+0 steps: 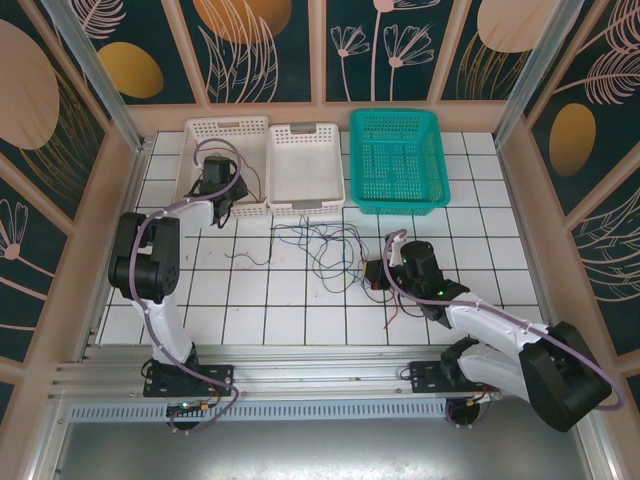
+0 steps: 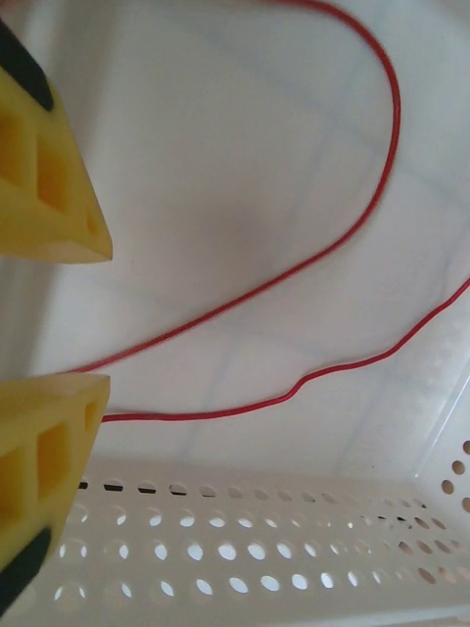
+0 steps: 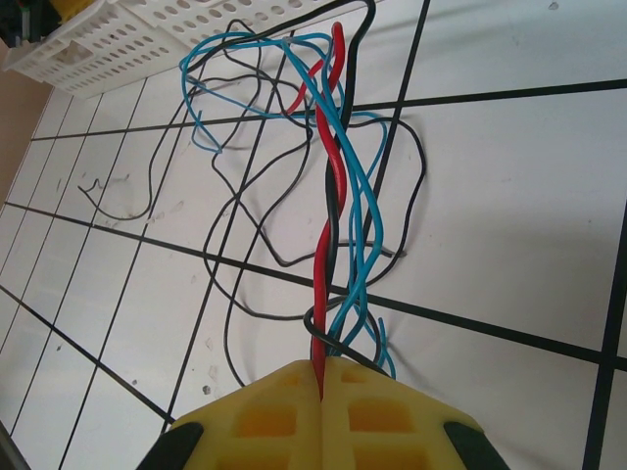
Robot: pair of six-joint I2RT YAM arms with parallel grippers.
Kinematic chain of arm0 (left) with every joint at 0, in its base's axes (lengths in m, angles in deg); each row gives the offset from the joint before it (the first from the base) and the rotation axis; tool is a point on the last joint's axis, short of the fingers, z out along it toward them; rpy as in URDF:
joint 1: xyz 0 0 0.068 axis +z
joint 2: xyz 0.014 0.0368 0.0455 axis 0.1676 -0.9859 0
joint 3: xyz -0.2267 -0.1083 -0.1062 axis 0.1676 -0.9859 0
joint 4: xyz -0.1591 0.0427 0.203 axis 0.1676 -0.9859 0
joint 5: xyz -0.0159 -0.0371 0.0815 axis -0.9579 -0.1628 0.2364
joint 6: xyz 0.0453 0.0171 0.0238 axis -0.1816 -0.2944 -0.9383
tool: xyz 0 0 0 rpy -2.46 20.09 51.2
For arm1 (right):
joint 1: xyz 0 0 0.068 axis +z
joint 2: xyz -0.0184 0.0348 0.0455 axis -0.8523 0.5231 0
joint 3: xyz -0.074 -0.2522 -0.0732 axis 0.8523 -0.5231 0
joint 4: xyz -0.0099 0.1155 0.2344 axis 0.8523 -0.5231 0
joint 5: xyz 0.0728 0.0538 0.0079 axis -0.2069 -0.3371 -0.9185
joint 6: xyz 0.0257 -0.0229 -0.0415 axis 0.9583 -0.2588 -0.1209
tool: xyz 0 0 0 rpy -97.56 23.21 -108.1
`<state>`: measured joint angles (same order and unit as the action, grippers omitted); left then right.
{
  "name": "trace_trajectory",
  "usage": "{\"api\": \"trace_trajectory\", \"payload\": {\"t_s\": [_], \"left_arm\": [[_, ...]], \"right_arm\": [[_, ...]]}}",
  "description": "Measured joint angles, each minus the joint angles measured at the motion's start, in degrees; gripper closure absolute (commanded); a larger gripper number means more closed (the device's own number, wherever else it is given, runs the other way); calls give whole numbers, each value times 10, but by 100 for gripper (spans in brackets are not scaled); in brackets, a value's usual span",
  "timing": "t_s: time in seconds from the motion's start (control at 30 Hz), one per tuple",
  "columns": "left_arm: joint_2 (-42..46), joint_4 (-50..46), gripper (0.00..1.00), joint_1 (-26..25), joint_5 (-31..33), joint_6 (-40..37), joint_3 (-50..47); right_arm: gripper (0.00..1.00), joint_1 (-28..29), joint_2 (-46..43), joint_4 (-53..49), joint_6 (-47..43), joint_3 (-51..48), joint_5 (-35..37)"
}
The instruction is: Untangle the cables
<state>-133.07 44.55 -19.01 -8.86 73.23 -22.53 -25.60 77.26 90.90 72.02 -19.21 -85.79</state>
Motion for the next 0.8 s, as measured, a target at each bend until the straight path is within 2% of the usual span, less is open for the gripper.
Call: {"api": "trace_trajectory", "payload": {"t_s": [0.23,0.3,0.43,0.6,0.8], "left_arm": [[14,-39,29,0,-6,-4,29],[36,-51,25,0,-12,-3,31],[112,-72,21,0,-32,7,31],[232,-69,20,-11,-65,33,-11],[314,-51,19,-98,-101,71,-120]], "right_arm": [[100,5,1,0,-2,2,0],[100,6,1,0,-2,2,0],[100,6,1,0,-4,5,-6],[100,6,-13,6,-18,9,-49],[100,8,-31,31,-31,13,-113]]}}
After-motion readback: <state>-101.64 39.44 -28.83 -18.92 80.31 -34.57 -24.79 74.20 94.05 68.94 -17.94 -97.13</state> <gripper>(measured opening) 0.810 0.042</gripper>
